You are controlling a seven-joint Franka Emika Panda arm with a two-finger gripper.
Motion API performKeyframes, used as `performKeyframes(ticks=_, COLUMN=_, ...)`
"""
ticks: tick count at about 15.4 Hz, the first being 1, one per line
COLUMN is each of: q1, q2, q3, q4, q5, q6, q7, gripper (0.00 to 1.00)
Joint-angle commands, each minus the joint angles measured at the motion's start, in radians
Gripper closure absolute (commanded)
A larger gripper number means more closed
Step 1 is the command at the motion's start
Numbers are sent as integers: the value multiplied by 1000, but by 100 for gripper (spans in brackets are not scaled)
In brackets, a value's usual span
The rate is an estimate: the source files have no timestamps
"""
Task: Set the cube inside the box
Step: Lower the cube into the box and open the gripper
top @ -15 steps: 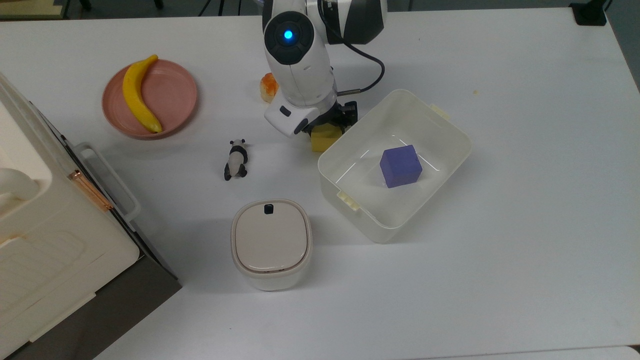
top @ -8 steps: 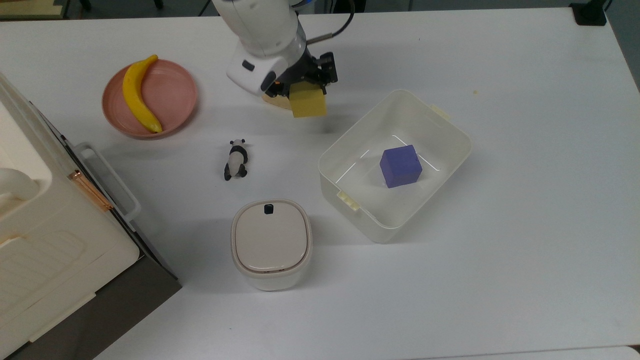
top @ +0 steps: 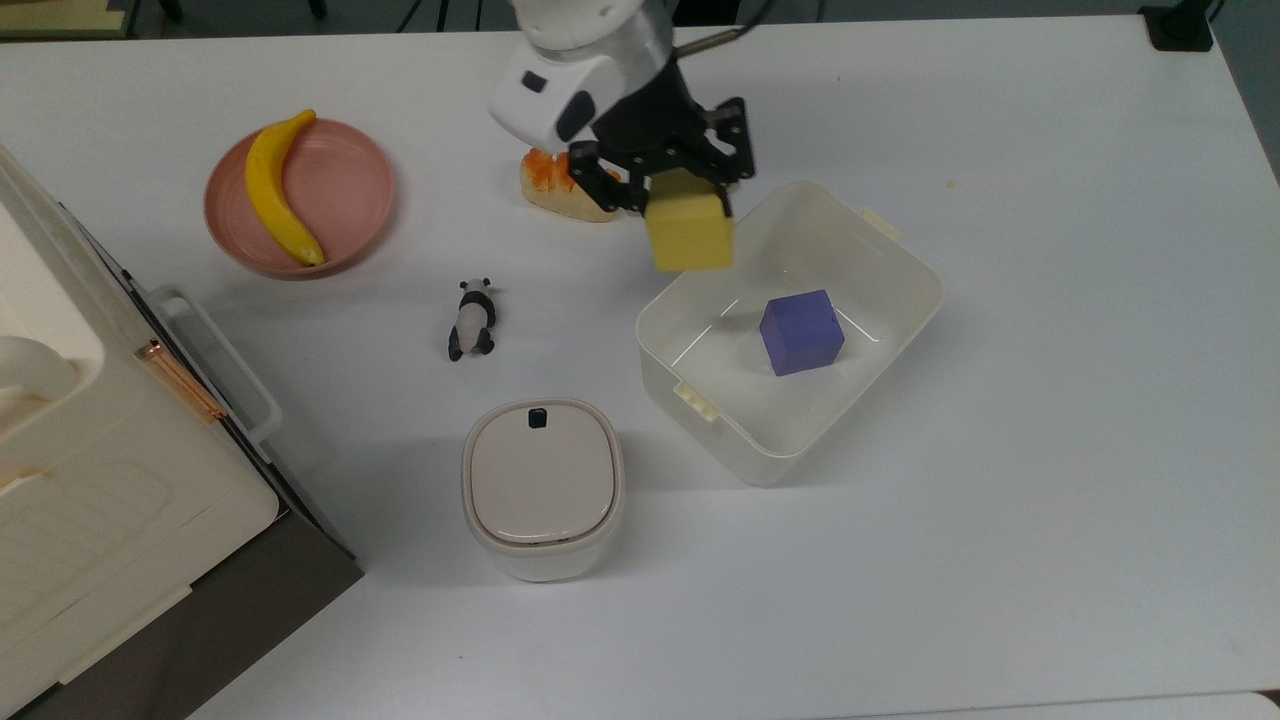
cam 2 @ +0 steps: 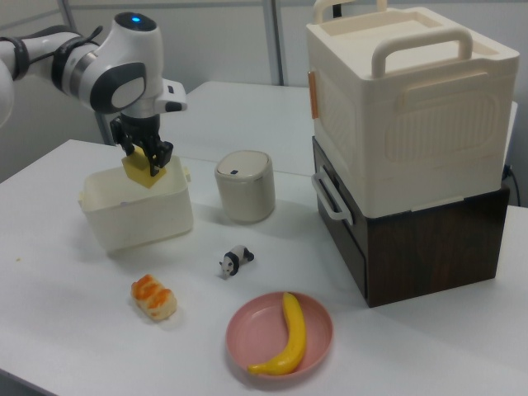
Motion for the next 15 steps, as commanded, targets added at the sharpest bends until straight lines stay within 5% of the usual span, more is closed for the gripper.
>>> performKeyframes(ticks=1, q1=77, q2=77, q3=-5, q4=47, q5=14, q6=63, q7=102, gripper=20)
performKeyframes(ticks=3, q1=108, q2=109, q3=-5, q4=52, q5=11, q6=95, q7=140, gripper=0)
performKeyframes(ticks=8, q1=99, q2=51, q3=-18, q4=52, q5=-33, q6=-35, q7=157, gripper=0)
performKeyframes(ticks=12, q1=93, q2=-18, q3=-17, q4=53, q5=-303, q6=-198, q7=238, gripper=0)
performKeyframes(ticks=15, q1=91, q2=-27, q3=-21, q4=53, q5=-414, q6=-227, q7=280, gripper=0)
